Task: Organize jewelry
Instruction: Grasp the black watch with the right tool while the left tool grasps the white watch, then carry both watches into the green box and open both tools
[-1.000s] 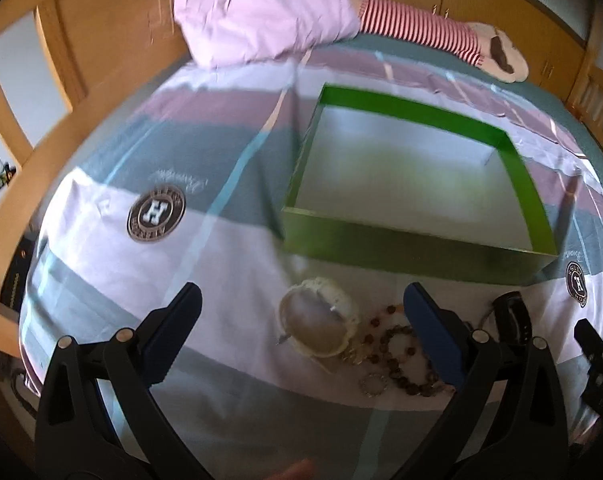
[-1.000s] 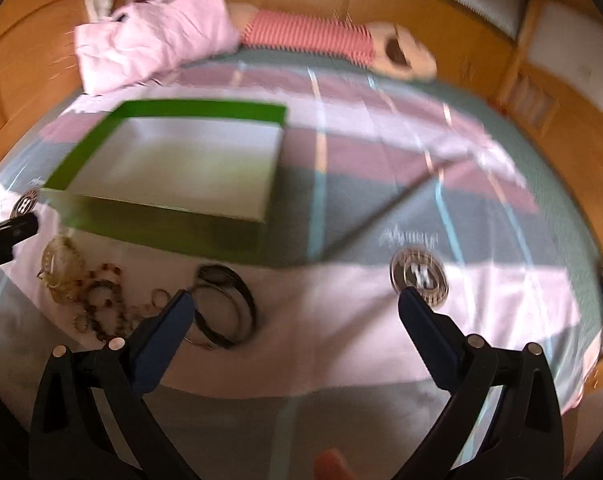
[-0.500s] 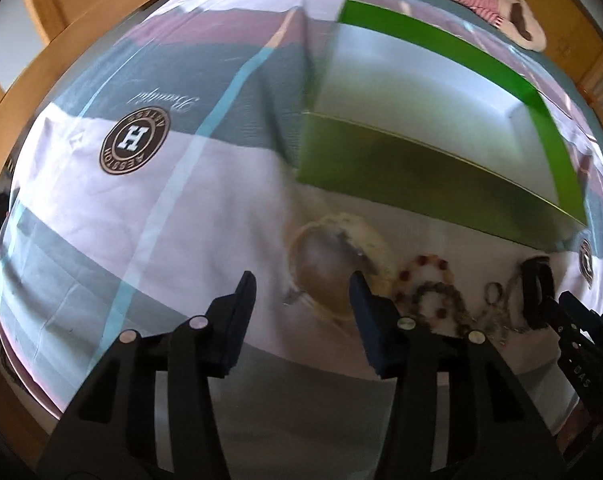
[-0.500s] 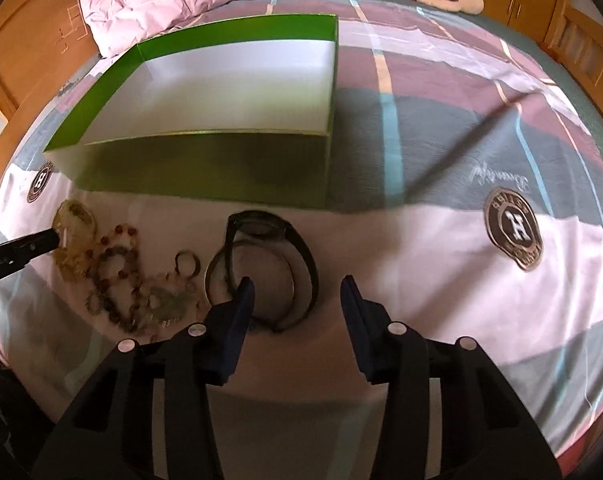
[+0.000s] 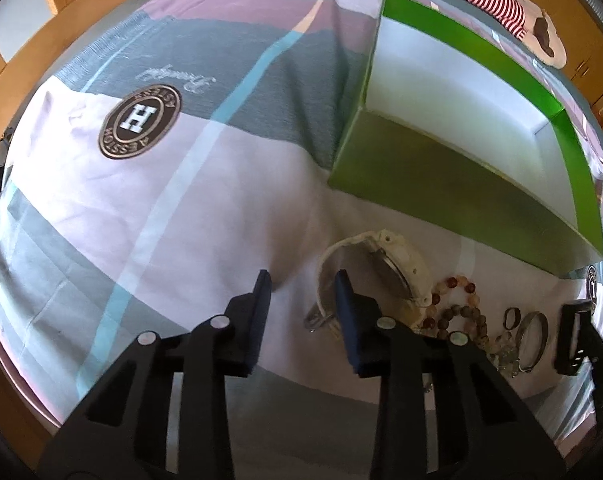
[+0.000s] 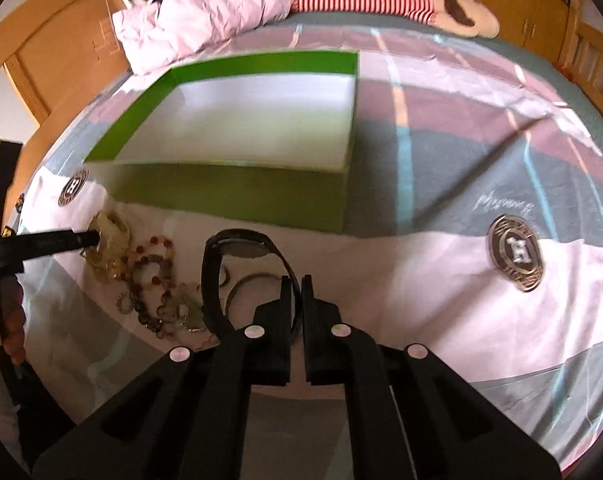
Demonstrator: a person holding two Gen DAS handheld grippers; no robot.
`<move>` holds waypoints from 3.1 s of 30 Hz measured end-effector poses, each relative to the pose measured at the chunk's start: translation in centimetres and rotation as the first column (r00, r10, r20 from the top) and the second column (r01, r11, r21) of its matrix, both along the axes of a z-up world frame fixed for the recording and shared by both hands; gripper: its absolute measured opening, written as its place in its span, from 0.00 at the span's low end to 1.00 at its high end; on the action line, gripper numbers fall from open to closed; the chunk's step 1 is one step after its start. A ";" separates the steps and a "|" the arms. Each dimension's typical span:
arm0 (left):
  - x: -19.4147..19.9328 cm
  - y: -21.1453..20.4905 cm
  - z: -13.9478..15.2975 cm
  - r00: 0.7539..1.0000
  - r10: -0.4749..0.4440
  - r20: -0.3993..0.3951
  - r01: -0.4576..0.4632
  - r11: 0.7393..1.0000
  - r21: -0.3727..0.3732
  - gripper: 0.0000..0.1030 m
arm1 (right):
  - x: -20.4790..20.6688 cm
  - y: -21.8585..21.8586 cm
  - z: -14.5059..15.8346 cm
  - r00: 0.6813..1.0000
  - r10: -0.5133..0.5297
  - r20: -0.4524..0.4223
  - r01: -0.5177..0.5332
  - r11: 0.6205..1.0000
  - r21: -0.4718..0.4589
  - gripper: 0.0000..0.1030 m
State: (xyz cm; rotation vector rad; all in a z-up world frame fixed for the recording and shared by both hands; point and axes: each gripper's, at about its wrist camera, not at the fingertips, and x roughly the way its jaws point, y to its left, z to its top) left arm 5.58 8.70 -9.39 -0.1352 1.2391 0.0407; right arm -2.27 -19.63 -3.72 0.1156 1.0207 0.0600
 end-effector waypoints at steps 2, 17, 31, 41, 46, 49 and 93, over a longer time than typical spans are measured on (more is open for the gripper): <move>0.3 -0.1 -0.4 1.000 0.004 -0.008 -0.004 1.000 -0.006 0.32 | -0.1 -0.5 -0.1 1.000 -0.013 -0.006 0.013 1.000 0.013 0.04; -0.4 -0.8 1.4 0.994 0.015 0.108 -0.014 1.000 -0.009 0.04 | 0.2 -0.5 -0.6 1.000 -0.024 -0.011 0.024 1.000 -0.009 0.04; -2.7 -1.8 3.7 0.975 -0.068 0.213 0.062 0.998 0.032 0.05 | 0.3 1.2 -1.7 1.000 0.013 -0.009 -0.013 1.000 -0.016 0.04; -3.1 -2.4 3.8 0.970 -0.108 0.217 0.096 0.993 0.065 0.05 | 0.1 1.5 -1.6 1.000 0.017 0.000 -0.017 0.999 -0.042 0.04; -3.3 -3.3 3.8 0.965 -0.144 0.220 0.126 0.988 0.093 0.05 | 0.1 1.6 -1.7 1.000 0.019 -0.001 -0.019 0.999 -0.049 0.04; -3.5 -3.6 3.9 0.963 -0.155 0.221 0.137 0.986 0.096 0.05 | 0.1 1.8 -1.7 1.000 0.023 0.001 -0.023 0.998 -0.059 0.04; 0.7 -4.4 4.4 0.957 -0.271 0.107 0.282 0.953 -0.109 0.46 | 2.5 1.6 -1.5 0.986 0.122 -0.114 -0.120 0.993 0.023 0.47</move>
